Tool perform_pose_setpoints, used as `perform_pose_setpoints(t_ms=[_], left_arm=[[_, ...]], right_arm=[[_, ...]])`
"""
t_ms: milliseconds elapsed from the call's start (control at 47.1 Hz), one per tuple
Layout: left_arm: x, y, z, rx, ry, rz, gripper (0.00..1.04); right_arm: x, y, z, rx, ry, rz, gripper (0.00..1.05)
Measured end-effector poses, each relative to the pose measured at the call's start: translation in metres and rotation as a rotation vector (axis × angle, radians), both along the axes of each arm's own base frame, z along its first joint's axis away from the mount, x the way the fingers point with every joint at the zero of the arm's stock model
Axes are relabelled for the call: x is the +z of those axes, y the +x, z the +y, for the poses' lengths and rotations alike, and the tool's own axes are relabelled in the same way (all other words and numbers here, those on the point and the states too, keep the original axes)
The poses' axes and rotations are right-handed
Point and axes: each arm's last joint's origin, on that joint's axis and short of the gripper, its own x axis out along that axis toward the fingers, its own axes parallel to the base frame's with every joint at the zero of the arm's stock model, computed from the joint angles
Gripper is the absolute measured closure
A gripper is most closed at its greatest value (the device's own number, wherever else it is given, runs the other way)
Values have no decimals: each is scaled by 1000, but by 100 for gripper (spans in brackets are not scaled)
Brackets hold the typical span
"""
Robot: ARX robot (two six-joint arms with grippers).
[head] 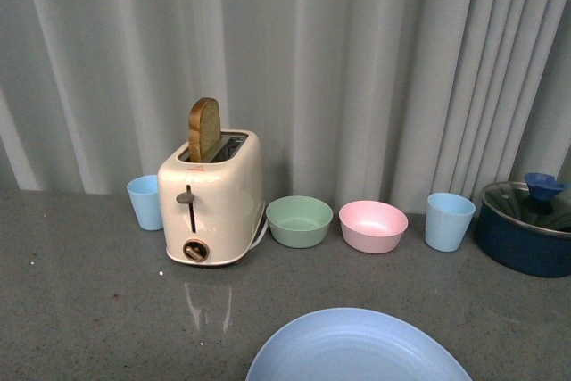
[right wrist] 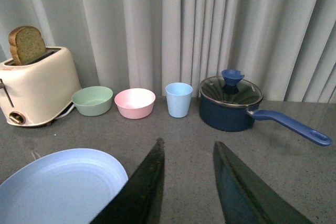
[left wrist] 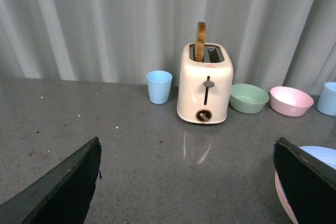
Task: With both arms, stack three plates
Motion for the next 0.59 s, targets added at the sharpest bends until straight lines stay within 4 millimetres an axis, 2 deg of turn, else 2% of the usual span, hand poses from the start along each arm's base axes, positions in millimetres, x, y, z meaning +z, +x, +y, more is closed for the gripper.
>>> perform_pose_setpoints(t_ms=[276,319,403,595], left_arm=[[0,0,0,0,0,0,7],[0,0,0,0,0,0,7],[0,0,0,0,0,0,7],[0,0,0,0,0,0,7]], right_arm=[[0,0,0,0,0,0,31],[0,0,0,0,0,0,20],[0,0,0,0,1,0,5],[0,0,0,0,0,0,7]])
